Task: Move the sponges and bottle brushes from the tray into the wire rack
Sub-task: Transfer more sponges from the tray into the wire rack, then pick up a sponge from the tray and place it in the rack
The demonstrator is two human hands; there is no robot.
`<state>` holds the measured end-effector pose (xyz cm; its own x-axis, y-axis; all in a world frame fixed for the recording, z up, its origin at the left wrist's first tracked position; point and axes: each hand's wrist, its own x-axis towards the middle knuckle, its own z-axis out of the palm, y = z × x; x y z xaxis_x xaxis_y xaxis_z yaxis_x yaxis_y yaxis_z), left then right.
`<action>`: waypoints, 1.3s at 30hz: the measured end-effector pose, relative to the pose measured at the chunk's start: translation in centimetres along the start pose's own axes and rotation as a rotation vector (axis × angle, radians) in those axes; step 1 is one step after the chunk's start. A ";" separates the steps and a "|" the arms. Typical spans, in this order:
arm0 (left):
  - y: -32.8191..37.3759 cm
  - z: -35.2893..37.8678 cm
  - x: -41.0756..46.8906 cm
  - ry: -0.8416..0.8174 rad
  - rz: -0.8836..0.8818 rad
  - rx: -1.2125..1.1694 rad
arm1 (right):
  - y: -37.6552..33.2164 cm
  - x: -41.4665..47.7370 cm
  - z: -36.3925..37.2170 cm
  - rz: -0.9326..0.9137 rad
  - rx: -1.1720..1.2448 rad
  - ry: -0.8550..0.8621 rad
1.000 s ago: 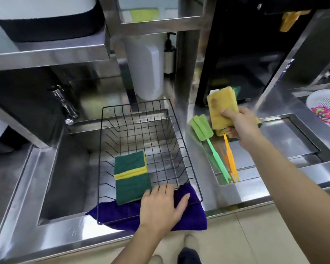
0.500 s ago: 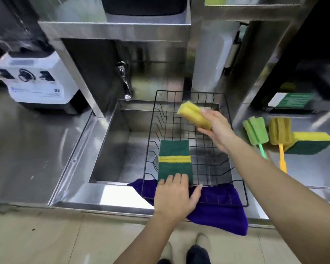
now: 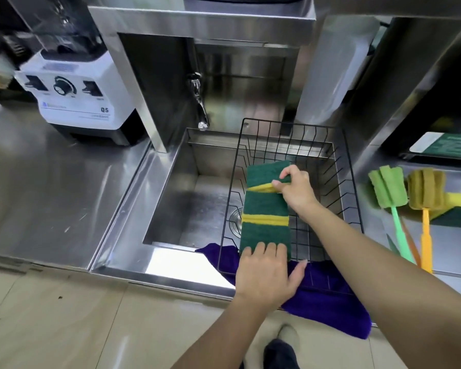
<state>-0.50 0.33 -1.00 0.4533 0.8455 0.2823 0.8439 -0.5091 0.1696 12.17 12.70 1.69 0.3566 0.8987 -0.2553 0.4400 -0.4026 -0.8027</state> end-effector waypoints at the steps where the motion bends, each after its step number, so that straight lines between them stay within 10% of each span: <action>1: 0.0 0.0 0.0 -0.009 -0.003 -0.001 | 0.2 0.0 0.2 0.009 -0.023 -0.001; 20: 1.1 -0.5 0.7 -0.174 0.140 0.057 | 0.1 -0.3 -5.1 -0.019 -0.244 -0.334; 34: 9.2 0.3 3.2 -0.566 0.420 0.061 | 8.3 -1.0 -21.9 0.026 -0.290 0.446; 39: 9.4 0.5 3.1 -0.556 0.389 0.089 | 12.2 -1.4 -25.7 0.332 -0.632 0.260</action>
<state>9.04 -1.73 0.97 0.7880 0.5734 -0.2241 0.5997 -0.7973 0.0689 38.25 2.05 6.09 0.7010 0.6744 -0.2318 0.6360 -0.7383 -0.2244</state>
